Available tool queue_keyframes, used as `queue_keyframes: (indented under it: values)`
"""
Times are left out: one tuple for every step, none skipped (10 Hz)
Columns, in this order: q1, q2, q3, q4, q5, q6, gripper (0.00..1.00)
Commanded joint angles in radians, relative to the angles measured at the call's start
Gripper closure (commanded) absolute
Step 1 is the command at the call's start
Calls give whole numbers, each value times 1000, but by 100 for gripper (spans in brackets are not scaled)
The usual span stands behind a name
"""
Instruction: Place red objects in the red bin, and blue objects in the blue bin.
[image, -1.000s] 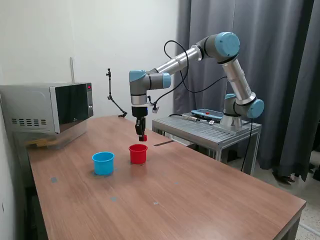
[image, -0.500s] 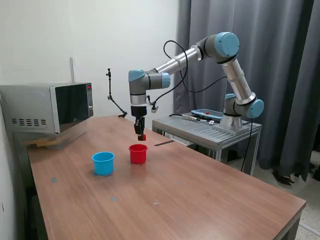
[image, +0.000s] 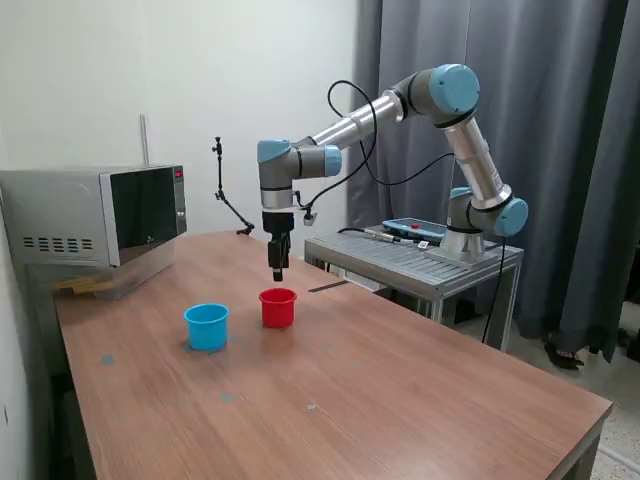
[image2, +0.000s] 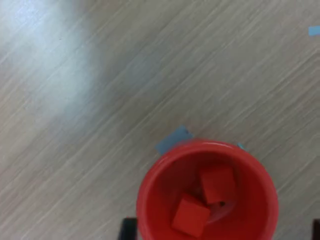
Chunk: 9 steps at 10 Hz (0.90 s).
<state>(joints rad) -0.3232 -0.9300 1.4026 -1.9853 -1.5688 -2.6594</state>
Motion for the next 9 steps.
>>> queue_keyframes:
  values:
    - [13, -3, -10, 0, 3, -8, 0]
    - [21, -9, -14, 3, 3, -78, 0]
    - [48, -29, -14, 8, 7, -132, 0]
    - [71, -61, -13, 11, 10, -164, 0]
    - [85, -103, -14, 41, 12, -169, 0]
    - [101, -151, -17, 156, 13, -203, 0]
    - [118, -191, -27, 181, 21, -259, 0]
    - [130, -234, -31, 224, 44, -325, 0]
    - [136, -275, -49, 312, 52, -383, 0]
